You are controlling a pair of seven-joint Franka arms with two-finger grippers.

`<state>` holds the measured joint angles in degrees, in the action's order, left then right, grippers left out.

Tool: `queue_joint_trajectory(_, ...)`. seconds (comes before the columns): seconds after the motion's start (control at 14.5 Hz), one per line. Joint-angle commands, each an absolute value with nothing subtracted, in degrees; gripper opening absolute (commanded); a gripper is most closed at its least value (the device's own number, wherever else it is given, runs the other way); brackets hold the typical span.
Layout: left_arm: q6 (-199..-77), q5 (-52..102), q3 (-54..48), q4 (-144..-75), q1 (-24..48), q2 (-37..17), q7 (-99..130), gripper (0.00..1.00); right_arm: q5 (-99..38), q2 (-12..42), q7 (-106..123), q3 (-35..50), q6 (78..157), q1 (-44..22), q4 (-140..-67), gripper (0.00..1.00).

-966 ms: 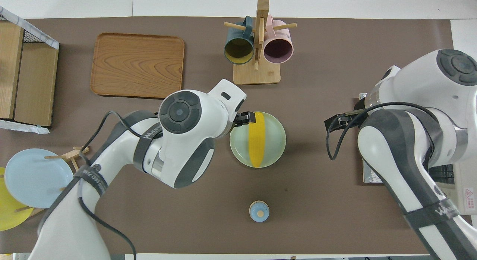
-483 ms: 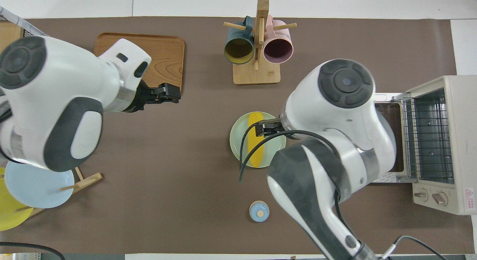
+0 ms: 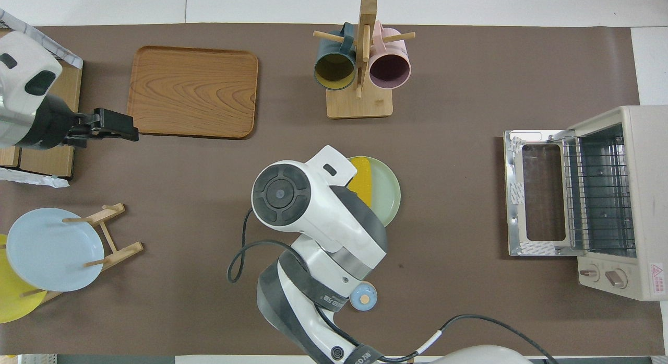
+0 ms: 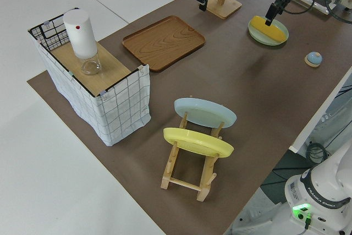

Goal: Put corn in oven
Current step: 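Grasp the rim of the green plate with the right gripper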

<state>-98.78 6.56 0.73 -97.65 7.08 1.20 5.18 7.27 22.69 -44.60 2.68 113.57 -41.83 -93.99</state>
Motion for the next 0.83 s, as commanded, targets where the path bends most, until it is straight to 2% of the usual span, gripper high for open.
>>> queue_joint_trajectory(0.0,-93.71,2.83,0.09,-97.82,6.33,3.51,2.64,1.0,9.75,24.6,-45.0,2.64,115.3,-42.27,-93.77,1.0)
queue_joint_trajectory(0.07,-92.82,1.77,0.09,-98.08,6.33,4.21,1.77,1.0,11.15,24.61,-44.48,2.55,117.05,-43.23,-95.61,0.96)
queue_joint_trajectory(0.14,-91.68,1.58,0.09,-98.26,6.42,4.48,0.8,1.0,12.9,24.52,-44.3,2.64,119.07,-43.33,-97.45,0.8)
queue_joint_trajectory(0.21,-90.54,1.58,0.09,-98.61,6.59,4.92,0.01,1.0,13.88,24.35,-44.12,2.55,120.31,-43.33,-99.3,0.7)
queue_joint_trajectory(0.48,-90.0,1.49,-0.35,-100.81,7.12,6.67,-0.17,1.0,15.55,22.94,-39.04,2.55,129.26,-42.45,-107.29,0.44)
queue_joint_trajectory(0.55,-89.91,1.49,-0.61,-100.9,7.21,6.59,-0.09,1.0,15.9,22.77,-39.02,2.55,130.24,-42.45,-108.18,0.4)
queue_joint_trajectory(0.76,-92.1,0.62,-1.14,-101.87,7.47,6.51,-0.17,1.0,16.0,22.76,-38.76,2.55,130.43,-42.45,-108.54,0.39)
